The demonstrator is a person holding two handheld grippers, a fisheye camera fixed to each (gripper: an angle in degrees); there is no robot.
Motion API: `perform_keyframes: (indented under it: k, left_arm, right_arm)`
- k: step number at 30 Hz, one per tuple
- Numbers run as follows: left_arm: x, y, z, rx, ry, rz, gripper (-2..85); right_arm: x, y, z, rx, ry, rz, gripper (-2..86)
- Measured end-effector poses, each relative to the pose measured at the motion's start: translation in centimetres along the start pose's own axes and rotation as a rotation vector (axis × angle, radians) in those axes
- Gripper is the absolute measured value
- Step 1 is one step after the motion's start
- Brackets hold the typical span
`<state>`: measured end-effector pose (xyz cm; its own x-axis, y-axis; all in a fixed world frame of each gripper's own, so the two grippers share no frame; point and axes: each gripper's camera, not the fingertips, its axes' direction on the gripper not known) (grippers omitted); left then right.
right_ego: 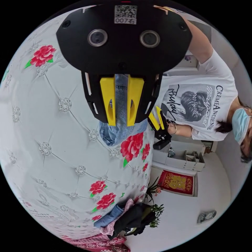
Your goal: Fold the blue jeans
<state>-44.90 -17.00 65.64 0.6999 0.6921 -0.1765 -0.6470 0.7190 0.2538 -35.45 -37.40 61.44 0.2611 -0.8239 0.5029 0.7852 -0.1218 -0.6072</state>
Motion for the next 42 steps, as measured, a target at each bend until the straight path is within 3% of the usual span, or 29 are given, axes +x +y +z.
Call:
perform_keyframes:
  k: [6, 10, 15, 25, 31, 37, 42]
  left_arm:
    - [-0.4, -1.2, -1.6, -0.032, -0.042, -0.003, 10.6]
    - [-1.5, -2.3, -2.5, -0.022, -0.041, -0.055, 1.3]
    - [0.4, -1.7, -4.3, 0.009, -0.102, 0.007, -0.8]
    - [3.9, 3.1, -11.7, 0.246, -0.148, 0.034, -1.0]
    - [1.5, 4.4, -14.3, 0.359, -0.208, -0.019, -0.9]
    - [-0.8, 5.2, -12.8, 0.411, -0.134, -0.048, -1.0]
    - [2.4, 7.1, -10.8, 0.355, -0.255, 0.065, -1.0]
  right_arm:
    - [0.2, -1.6, 1.5, -0.049, 0.094, -0.01, 3.8]
    - [-0.3, -3.2, 2.5, -0.121, 0.133, -0.026, 1.8]
    - [-2.4, -4.2, 1.5, -0.147, 0.198, -0.085, 0.1]
    - [-6.9, -7.8, -0.1, -0.074, 0.279, -0.185, -0.1]
    - [-5.9, -12.3, 2.8, -0.123, 0.354, -0.173, -0.2]
    - [-1.2, -13.5, 5.6, -0.085, 0.297, -0.075, 0.4]
    - [-3.2, -9.4, 2.9, 0.101, 0.281, -0.132, 1.6]
